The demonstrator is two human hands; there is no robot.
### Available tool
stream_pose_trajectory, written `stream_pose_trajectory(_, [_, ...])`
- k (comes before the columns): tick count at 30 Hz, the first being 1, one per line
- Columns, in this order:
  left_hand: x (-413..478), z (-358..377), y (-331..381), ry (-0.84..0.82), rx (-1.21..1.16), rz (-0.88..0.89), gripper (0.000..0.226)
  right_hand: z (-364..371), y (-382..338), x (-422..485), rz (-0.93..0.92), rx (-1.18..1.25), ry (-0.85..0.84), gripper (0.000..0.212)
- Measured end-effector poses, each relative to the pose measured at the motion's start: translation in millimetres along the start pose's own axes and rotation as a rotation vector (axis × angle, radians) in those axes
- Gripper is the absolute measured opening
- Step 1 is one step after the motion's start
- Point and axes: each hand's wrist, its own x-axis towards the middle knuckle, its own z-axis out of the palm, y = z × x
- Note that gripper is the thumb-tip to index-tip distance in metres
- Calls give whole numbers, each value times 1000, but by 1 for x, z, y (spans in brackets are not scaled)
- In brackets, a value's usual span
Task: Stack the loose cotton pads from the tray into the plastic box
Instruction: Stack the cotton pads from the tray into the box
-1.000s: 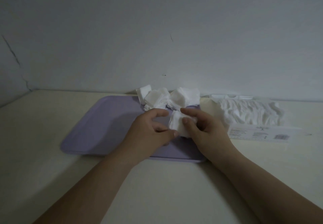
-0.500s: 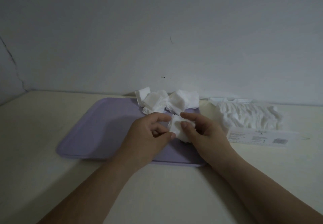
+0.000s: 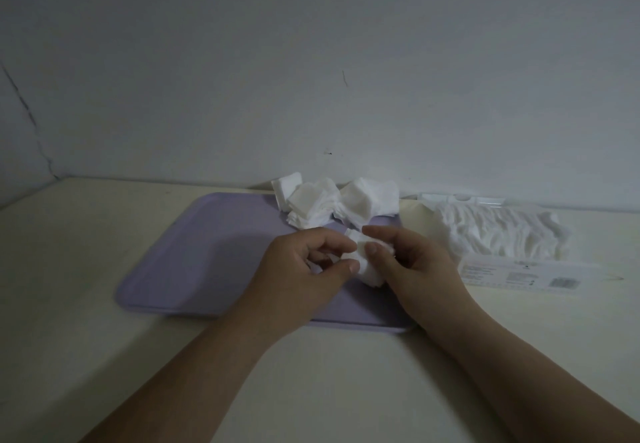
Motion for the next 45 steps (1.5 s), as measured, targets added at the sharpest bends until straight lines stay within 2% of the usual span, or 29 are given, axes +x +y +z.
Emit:
stream_pose_trajectory(3, [2,0,1,-2,-63,-57,14,0,-2,-1,-23,29,-7,24])
stream_pose_trajectory(7, [5,0,0,-15,-143,-114,29,0,-2,-1,-38,59,-50,25])
stream_pose_trajectory(18, [3,0,1,30,-143,-53,31,2,0,-1,-26,4,-54,23])
stream_pose_trajectory(23, [4,0,1,31,-194,-85,24,2,1,-2,-39,-3,-60,22])
stream_pose_trajectory(31, [5,-2,-1,46,-166,-31,32,1,-4,-3,-21,21,-98,24])
stream_pose_trajectory(35, [7,-1,-5,76,-148,-66,29,2,-4,-3,-6,4,-72,20])
stream_pose_trajectory(41, [11,2,-13,18,-117,-125,29,2,-4,-4,-29,5,-62,18])
stream_pose_trajectory(43, [11,2,-12,-35,-110,-118,11,3,-4,-4,-27,32,-52,20])
stream_pose_trajectory(45, [10,0,-13,-40,-94,-101,12,2,-4,-2,14,64,-65,30])
